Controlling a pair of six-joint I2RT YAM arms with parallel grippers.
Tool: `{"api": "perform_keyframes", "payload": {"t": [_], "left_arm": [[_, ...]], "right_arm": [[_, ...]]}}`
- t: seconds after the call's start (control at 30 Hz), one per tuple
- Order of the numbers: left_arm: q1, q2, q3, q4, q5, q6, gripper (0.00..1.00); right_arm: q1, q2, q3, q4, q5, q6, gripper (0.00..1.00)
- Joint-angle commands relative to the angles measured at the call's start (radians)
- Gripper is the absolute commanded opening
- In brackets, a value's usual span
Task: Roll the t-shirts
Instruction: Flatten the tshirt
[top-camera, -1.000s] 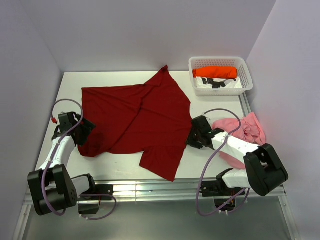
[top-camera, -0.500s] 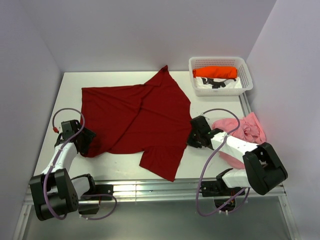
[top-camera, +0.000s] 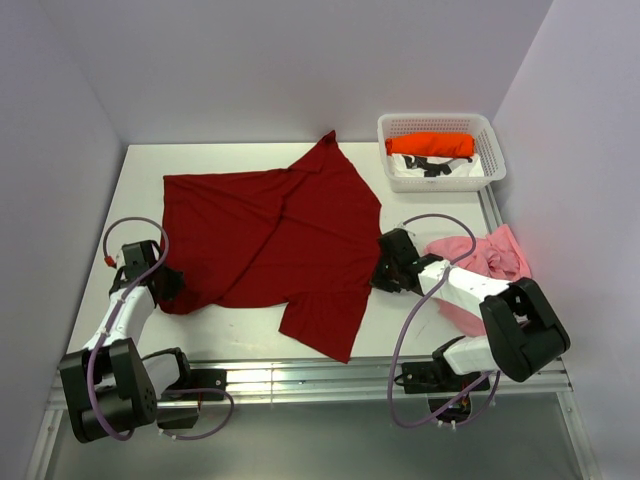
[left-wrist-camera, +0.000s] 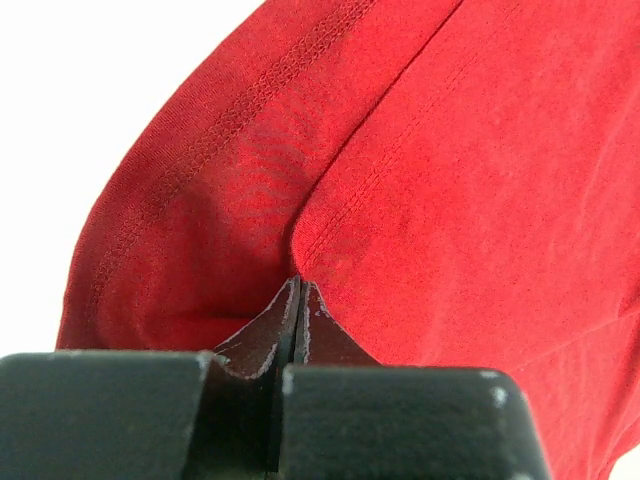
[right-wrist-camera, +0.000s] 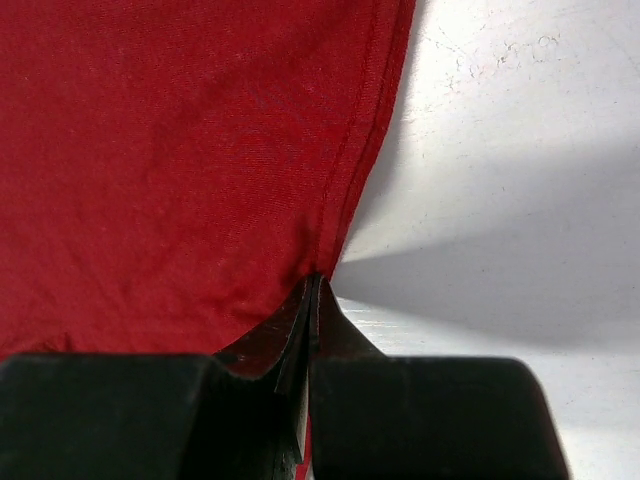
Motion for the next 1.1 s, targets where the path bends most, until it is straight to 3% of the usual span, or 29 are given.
{"api": "perform_keyframes", "payload": {"t": [0.0,0.37,0.63,1.07], "left_arm": [[0.0,-0.03,0.004,0.007,-0.019,0.002,0.0],[0.02,-0.019,0.113,-0.06,-0.145,0.016,0.0],[0.105,0.011,0.145,-0.034,-0.141,0.055,0.0],[0.128,0.137,0.211,0.056,-0.13,0.088,0.0]], "right_arm": [[0.006,0.008,0.012,-0.015,0.015,-0.018,0.0],[0.006,0.003,0.0,-0.013,0.017,-0.011,0.0],[0.002,0.006,-0.008,-0.022,0.021,-0.011,0.0],[-0.006,-0.032,-0.001,-0.082,0.058,-0.009,0.0]]}}
